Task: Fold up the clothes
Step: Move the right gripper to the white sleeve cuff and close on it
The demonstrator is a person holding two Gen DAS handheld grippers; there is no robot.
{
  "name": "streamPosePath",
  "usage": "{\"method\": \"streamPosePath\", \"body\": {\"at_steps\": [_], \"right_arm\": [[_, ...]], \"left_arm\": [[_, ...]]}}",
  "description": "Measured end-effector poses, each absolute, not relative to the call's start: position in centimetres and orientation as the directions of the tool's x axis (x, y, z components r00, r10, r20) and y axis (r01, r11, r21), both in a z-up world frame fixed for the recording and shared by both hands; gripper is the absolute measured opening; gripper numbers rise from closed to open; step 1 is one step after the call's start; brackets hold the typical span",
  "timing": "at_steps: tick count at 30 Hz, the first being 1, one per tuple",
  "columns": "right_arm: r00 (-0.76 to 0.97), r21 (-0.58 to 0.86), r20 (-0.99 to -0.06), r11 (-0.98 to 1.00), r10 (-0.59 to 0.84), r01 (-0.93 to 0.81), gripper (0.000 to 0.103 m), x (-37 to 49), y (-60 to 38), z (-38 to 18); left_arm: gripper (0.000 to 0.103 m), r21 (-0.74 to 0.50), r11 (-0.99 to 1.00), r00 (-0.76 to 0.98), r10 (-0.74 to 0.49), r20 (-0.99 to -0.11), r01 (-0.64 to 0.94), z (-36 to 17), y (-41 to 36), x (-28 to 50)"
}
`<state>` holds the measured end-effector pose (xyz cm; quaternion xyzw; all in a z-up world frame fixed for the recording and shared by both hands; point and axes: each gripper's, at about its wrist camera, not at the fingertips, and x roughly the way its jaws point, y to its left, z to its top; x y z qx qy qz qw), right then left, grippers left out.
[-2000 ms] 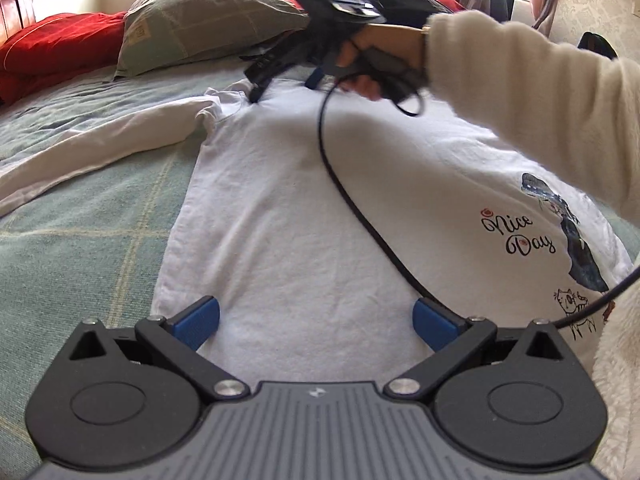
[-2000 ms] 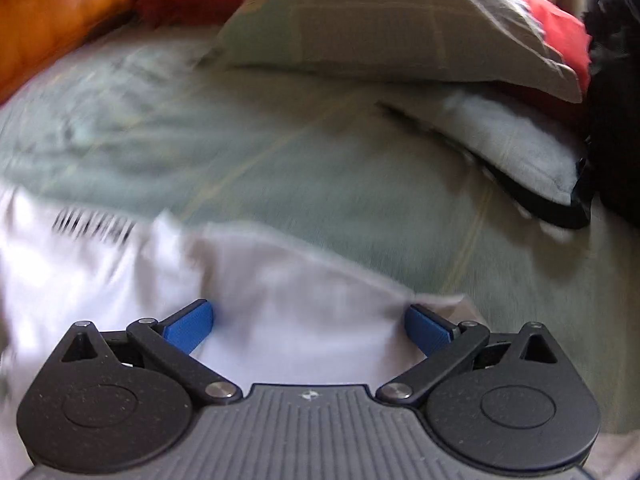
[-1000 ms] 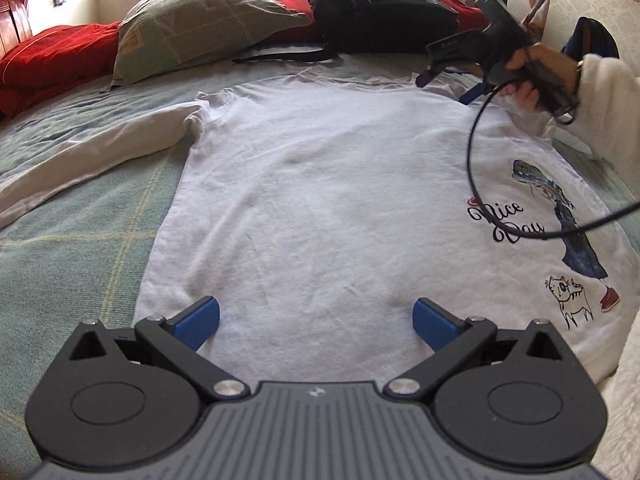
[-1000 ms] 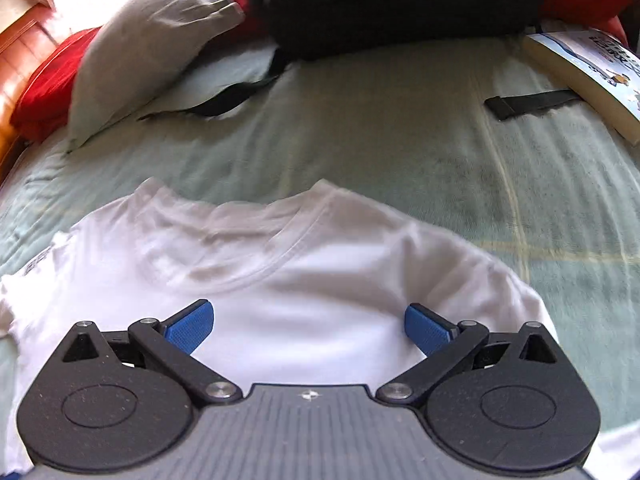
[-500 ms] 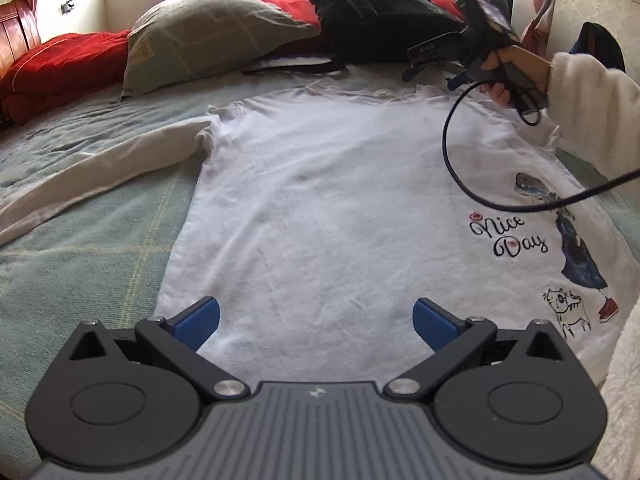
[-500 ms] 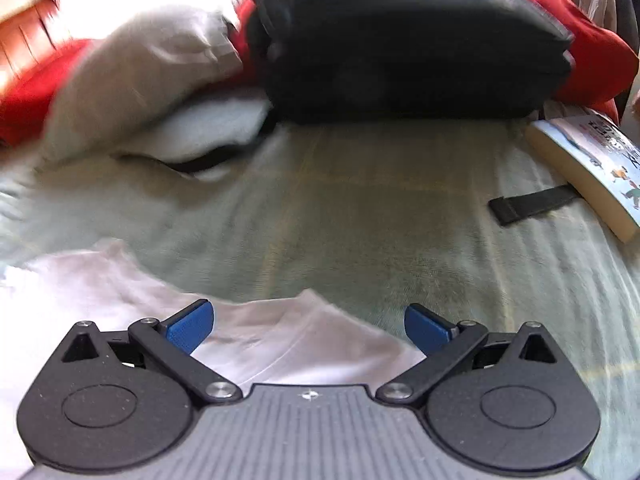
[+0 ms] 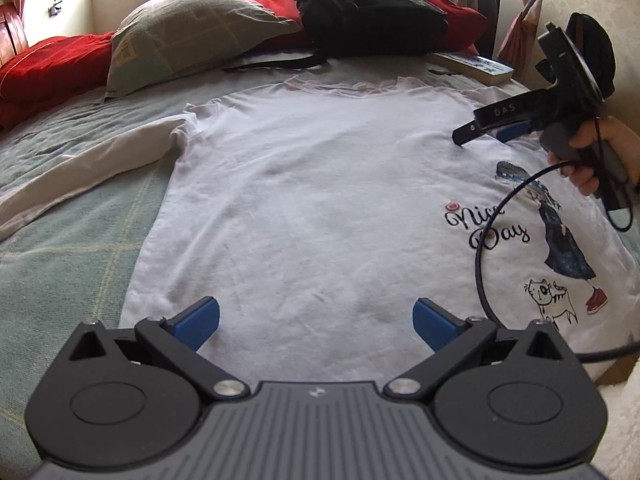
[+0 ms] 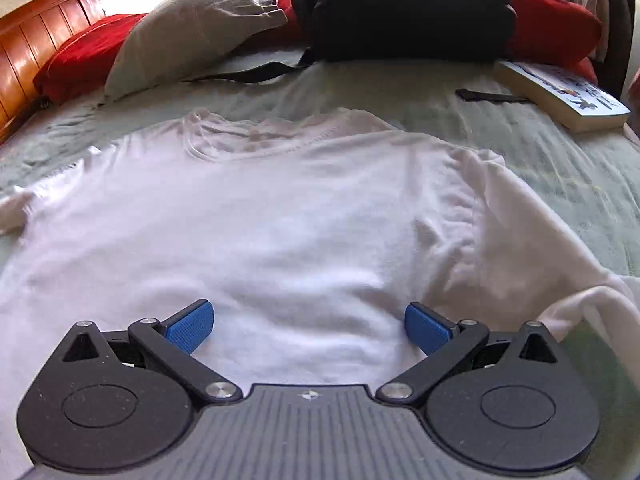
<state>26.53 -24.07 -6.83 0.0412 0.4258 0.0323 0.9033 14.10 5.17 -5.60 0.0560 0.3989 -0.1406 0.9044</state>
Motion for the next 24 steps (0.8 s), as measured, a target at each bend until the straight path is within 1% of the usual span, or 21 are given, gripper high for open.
{"method": "streamPosePath", "body": {"at_steps": [2,7,11,15,18,22,24], "right_arm": [[0.656,0.082,-0.751,0.996,0.078,-0.024,0.103,27.0,-24.0,-7.2],[0.656,0.133,-0.75,0.991,0.086,0.023,0.103,29.7,-25.2,-7.0],[0.65,0.157,-0.753,0.987,0.103,0.026,0.103,29.4,-25.3,-6.3],[0.664,0.216,-0.724,0.976,0.186,-0.038,0.103,25.4,-25.8,-4.9],[0.696,0.237,-0.685,0.969,0.214,-0.065,0.103,21.2,-27.6,-3.9],[0.745,0.292,-0.642,0.956,0.181,0.02,0.103,15.9,-32.3,-3.7],[0.762,0.34,-0.632,0.934,0.14,0.111,0.103,13.7,-35.5,-4.4]], "left_arm": [[0.102,-0.006,0.957,0.644,-0.2,-0.739,0.29,-5.6,5.2,13.8],[0.102,-0.043,0.964,0.659,-0.212,-0.721,0.263,-5.0,5.7,12.9],[0.102,-0.031,0.967,0.672,-0.2,-0.713,0.254,-4.5,5.7,12.4],[0.102,-0.029,0.966,0.674,-0.199,-0.711,0.256,-4.2,5.5,12.3],[0.102,-0.021,0.964,0.673,-0.201,-0.712,0.265,-4.1,5.0,12.3],[0.102,-0.003,0.955,0.662,-0.207,-0.721,0.296,-4.3,3.8,12.2],[0.102,0.008,0.95,0.655,-0.209,-0.726,0.312,-4.4,3.1,12.2]]}}
